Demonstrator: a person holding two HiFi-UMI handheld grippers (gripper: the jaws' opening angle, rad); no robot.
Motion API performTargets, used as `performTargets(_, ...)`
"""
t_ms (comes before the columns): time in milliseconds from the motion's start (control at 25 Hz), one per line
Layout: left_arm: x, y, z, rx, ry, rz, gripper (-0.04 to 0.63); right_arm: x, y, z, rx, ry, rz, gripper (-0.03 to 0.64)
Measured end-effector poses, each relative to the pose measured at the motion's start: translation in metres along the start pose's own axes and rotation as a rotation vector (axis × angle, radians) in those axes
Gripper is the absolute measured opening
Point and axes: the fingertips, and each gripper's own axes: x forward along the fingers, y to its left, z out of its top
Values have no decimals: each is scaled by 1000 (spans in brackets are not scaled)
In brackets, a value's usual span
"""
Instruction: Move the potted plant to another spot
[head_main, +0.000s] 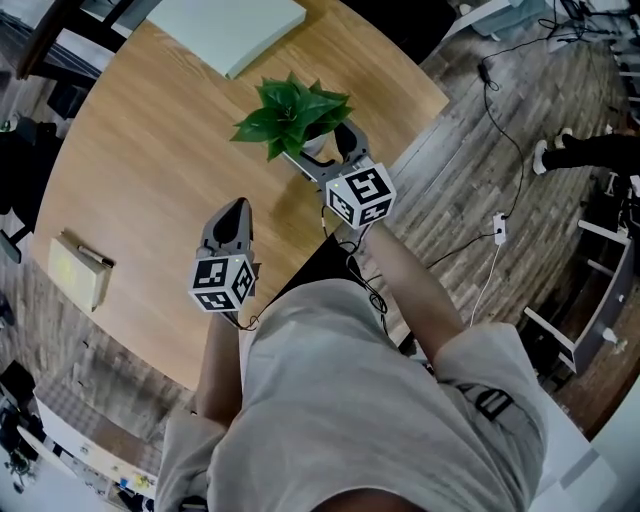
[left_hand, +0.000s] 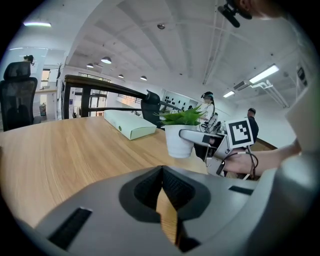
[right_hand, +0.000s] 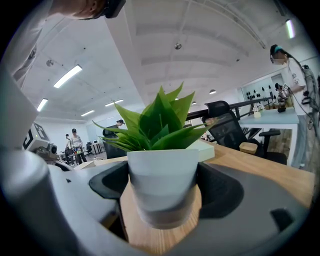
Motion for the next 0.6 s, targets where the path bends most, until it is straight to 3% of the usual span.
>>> performTargets(600, 23, 4, 9, -22, 21, 46, 12, 32, -35, -7, 19, 29, 19, 434)
